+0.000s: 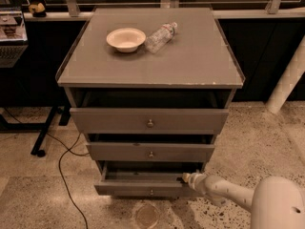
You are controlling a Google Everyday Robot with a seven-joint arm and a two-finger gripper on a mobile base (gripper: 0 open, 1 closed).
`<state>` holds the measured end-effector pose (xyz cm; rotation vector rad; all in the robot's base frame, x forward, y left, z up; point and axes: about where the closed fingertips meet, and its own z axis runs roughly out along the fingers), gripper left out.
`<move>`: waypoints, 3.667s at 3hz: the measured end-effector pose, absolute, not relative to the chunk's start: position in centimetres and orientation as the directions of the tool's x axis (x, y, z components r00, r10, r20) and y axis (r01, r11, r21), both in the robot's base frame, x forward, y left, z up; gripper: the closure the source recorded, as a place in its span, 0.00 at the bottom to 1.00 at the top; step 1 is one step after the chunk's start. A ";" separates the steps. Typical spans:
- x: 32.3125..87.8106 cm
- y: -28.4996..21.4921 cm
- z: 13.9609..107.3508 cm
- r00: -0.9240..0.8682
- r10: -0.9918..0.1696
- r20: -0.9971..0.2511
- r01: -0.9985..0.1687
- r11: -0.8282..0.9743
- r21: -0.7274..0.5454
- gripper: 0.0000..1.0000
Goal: Open bottom drawer
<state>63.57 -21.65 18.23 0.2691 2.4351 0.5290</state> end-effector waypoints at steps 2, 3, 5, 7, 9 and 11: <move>62.3 -21.1 16.8 -0.818 0.284 -0.500 0.050 0.902 0.429 1.00; 61.2 -21.2 16.5 -0.837 0.263 -0.480 0.042 0.905 0.423 1.00; 56.5 -21.4 15.9 -0.892 0.208 -0.401 0.020 0.905 0.425 1.00; 53.2 -21.5 17.6 -0.938 0.131 -0.322 -0.023 0.901 0.434 1.00; 52.7 -20.2 16.4 -0.955 0.076 -0.286 -0.056 0.903 0.426 1.00; 49.2 -19.6 14.0 -0.975 0.083 -0.208 -0.026 0.880 0.474 1.00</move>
Offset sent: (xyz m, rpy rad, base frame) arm -0.0318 0.0071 -0.0311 -0.0054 0.1064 0.0773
